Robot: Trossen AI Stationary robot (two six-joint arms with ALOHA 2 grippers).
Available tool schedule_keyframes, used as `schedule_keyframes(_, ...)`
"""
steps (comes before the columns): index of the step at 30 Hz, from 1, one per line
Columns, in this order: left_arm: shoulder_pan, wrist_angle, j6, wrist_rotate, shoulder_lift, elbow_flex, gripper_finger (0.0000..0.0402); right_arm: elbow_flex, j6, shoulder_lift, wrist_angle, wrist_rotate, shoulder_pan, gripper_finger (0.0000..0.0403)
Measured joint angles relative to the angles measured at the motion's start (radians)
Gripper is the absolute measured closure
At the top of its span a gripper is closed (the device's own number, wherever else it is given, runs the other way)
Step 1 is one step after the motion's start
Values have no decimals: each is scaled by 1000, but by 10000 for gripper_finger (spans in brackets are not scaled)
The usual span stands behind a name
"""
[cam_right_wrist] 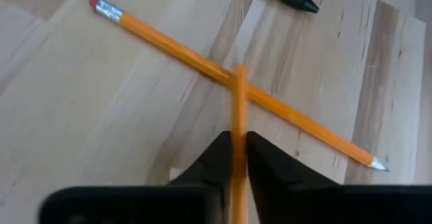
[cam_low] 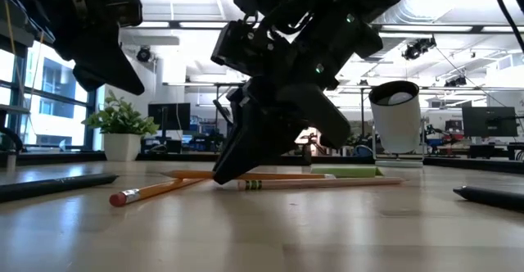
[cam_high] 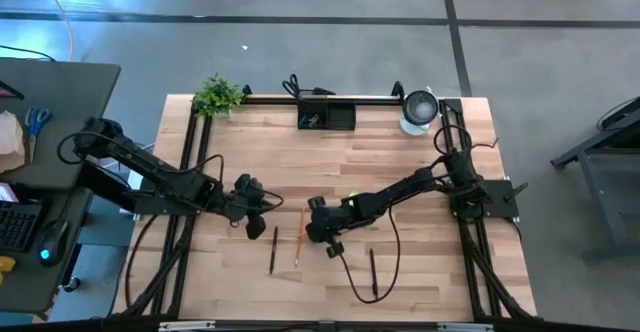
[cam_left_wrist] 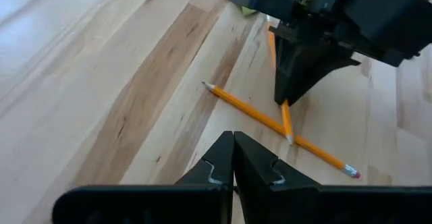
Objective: Pick and place office supplies into organizer
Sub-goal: Put the left orange pencil into the black desk organizer
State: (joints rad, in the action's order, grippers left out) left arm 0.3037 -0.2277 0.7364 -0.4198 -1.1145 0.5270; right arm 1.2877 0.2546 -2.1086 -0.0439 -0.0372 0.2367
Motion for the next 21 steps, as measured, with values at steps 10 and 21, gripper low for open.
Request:
schedule_keyframes(10,-2,2,1,-68,0,0,401,11,163,15,-105,-135,22,395)
schedule_keyframes(21,-125,252,-44,-33,-17,0,401,241,471,40,-501,-417,155,398)
